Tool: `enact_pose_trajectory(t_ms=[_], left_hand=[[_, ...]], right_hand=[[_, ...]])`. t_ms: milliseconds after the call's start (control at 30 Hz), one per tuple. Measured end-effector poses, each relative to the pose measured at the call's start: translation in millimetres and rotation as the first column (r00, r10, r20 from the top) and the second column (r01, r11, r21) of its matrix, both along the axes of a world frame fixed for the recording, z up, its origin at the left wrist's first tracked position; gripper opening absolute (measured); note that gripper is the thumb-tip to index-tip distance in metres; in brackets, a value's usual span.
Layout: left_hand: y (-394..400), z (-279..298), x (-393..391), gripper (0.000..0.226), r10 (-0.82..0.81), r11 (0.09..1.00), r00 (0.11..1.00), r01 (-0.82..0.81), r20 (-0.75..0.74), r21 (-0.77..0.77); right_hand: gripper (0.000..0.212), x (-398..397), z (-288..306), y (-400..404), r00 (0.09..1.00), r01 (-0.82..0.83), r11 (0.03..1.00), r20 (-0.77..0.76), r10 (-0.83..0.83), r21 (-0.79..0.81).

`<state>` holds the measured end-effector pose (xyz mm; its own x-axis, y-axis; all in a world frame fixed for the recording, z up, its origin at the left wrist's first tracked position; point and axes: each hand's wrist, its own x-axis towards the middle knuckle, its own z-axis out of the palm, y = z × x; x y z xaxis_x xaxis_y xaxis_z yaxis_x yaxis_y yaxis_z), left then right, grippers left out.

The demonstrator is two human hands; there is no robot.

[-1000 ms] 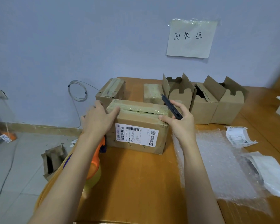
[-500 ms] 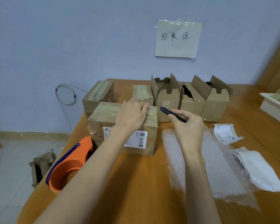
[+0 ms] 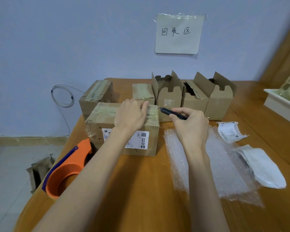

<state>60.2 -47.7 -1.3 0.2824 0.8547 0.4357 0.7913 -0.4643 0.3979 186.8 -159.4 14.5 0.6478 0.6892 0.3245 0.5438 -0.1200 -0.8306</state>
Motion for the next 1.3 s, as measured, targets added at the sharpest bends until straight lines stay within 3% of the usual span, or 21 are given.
enact_pose_trajectory(t_ms=[467,867,1300], left_hand=[[-2.3,1.5,3.6,0.046,0.071,0.997,0.997,-0.071,-0.004,0.025],[-3.2,1.7,4.2,0.047,0.073,0.996,0.997,-0.073,0.010,0.045],[-0.9,0.1,3.6,0.047,0.065,0.996,0.998,-0.066,0.019,0.062]], right_hand=[[0.020,0.0,5.4,-2.7,0.999,-0.027,0.997,0.033,0.029,-0.069],[0.020,2.5,3.3,-7.3,0.999,0.047,0.999,-0.030,-0.046,0.027],[0.017,0.0,-1.6,-5.1,0.998,0.006,1.000,-0.056,-0.006,-0.001]])
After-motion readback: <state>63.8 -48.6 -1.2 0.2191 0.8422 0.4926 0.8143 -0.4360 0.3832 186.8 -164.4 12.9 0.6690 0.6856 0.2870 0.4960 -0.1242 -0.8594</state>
